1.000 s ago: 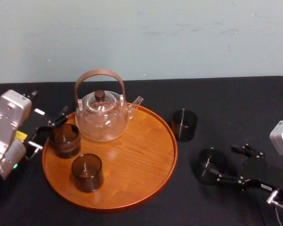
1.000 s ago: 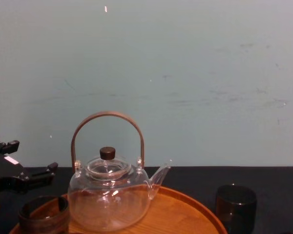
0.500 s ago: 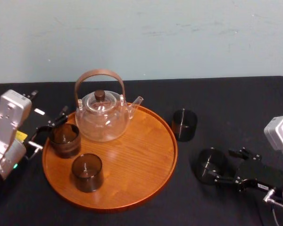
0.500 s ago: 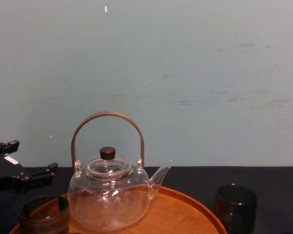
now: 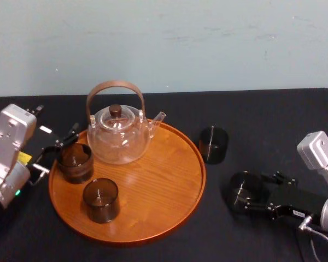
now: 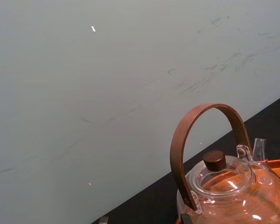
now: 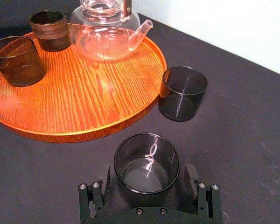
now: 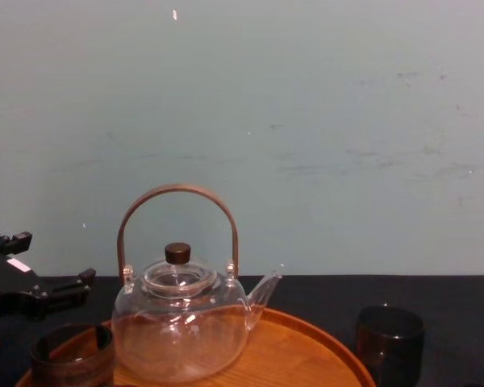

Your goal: Pick up the glass from the table and place it on the tray.

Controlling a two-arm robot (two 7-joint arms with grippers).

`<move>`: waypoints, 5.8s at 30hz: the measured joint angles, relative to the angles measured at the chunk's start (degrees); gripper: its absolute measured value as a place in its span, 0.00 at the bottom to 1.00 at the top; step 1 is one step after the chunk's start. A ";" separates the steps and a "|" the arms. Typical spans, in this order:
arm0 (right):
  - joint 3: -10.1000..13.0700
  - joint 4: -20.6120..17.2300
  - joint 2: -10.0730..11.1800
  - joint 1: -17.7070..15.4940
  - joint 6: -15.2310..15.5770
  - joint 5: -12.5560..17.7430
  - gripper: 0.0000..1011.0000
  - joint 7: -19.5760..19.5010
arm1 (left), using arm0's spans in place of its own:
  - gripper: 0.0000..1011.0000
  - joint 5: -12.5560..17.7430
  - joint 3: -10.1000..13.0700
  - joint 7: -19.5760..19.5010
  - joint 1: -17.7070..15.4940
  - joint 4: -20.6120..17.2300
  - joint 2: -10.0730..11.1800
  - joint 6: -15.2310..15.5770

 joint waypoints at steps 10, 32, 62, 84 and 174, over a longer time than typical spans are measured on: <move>-1.85 2.07 -0.82 2.67 0.08 -0.52 1.00 0.33 | 0.99 0.00 0.00 0.00 0.00 0.00 0.00 0.00; -4.12 4.52 -1.86 5.55 0.31 -1.34 1.00 0.84 | 0.99 0.00 0.00 0.00 0.00 0.00 0.00 0.00; -4.42 4.08 -1.54 5.31 0.57 -1.57 0.89 0.61 | 0.99 0.00 0.00 0.00 0.00 0.00 0.00 0.00; -4.36 3.82 -0.70 5.86 0.33 -0.71 0.89 2.30 | 0.99 0.00 0.00 0.00 0.00 0.00 0.00 0.00; -25.41 18.79 -10.80 26.78 -5.82 1.22 0.89 13.38 | 0.99 0.00 0.00 0.00 0.00 0.00 0.00 0.00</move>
